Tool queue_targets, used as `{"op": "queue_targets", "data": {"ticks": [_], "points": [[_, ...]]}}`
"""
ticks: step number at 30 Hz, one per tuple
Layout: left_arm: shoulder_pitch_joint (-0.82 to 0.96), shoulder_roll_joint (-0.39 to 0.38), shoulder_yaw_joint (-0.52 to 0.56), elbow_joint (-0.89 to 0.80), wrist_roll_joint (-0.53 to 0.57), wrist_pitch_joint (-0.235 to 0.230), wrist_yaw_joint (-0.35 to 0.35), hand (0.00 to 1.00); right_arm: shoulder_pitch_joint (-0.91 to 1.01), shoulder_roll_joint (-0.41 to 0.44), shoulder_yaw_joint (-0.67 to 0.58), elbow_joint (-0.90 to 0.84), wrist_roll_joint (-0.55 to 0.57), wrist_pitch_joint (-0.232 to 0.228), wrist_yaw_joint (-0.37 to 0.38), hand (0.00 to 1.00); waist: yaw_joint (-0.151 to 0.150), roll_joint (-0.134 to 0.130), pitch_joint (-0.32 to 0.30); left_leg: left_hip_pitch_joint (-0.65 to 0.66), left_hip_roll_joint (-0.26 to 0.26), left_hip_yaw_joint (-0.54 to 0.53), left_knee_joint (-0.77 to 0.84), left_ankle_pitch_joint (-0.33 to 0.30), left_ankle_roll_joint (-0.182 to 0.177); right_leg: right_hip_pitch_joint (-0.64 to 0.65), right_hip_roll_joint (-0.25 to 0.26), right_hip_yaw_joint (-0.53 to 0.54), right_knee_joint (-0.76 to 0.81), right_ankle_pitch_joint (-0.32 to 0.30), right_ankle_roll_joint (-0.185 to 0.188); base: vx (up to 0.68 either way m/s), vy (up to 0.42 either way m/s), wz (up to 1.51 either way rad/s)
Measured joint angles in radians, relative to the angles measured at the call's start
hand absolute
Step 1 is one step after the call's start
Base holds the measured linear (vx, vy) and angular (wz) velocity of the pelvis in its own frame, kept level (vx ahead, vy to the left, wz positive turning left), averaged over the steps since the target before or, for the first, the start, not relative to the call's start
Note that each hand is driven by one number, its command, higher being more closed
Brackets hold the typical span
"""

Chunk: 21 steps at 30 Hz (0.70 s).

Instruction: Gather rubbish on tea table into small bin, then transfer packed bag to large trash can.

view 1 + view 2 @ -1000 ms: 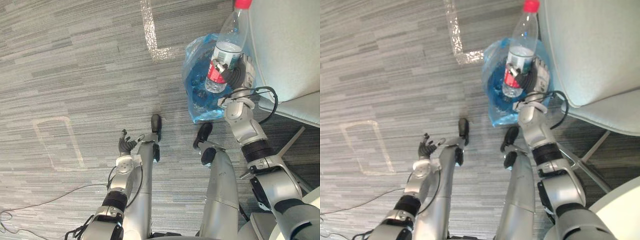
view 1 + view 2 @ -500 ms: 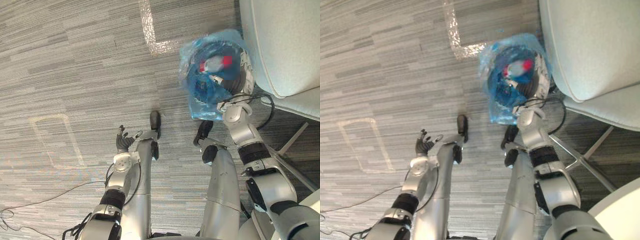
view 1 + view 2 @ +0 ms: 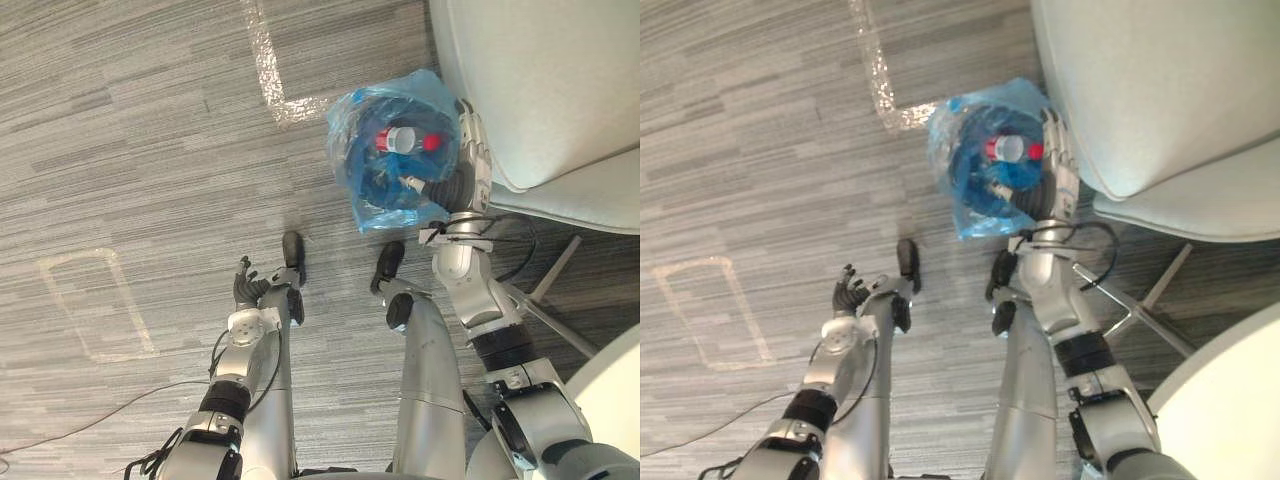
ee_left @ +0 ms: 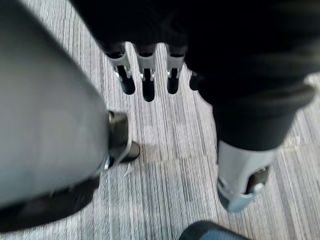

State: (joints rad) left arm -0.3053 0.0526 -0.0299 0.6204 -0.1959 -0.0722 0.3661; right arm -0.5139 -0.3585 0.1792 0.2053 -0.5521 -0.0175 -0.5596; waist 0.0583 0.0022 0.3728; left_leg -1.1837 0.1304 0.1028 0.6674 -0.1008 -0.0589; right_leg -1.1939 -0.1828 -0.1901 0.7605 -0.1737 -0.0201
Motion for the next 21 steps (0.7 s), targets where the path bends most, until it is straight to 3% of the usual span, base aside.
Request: {"op": "queue_targets", "data": {"ticks": [8, 16, 21], "points": [[0.005, 0.001, -0.013, 0.0, 0.001, -0.005, 0.0, 0.0, 0.019, -0.003, 0.029, 0.044, -0.081, 0.012, 0.034, 0.0, 0.01, 0.0, 0.0, 0.008, 0.0, 0.008, -0.026, 0.009, 0.007, 0.012, 0.004, -0.001, -0.037, 0.021, 0.007, 0.0, 0.005, -0.02], [0.007, 0.001, -0.028, 0.013, -0.003, -0.013, 0.0, 0.0, -0.065, 0.004, 0.06, 0.269, -0.115, 0.038, 0.065, 0.0, 0.029, 0.0, 0.0, 0.02, -0.001, 0.022, -0.062, 0.019, 0.013, 0.019, 0.0, -0.002, -0.068, 0.03, 0.007, 0.0, 0.002, 0.02], [0.003, 0.001, -0.026, 0.018, -0.006, -0.042, 0.0, 0.0, -0.141, 0.007, 0.063, 0.404, -0.117, 0.046, 0.081, 0.0, 0.038, 0.001, -0.001, 0.001, -0.006, 0.023, -0.066, 0.023, 0.011, -0.001, -0.005, -0.004, -0.061, 0.03, 0.007, 0.0, 0.003, 0.04]]}}
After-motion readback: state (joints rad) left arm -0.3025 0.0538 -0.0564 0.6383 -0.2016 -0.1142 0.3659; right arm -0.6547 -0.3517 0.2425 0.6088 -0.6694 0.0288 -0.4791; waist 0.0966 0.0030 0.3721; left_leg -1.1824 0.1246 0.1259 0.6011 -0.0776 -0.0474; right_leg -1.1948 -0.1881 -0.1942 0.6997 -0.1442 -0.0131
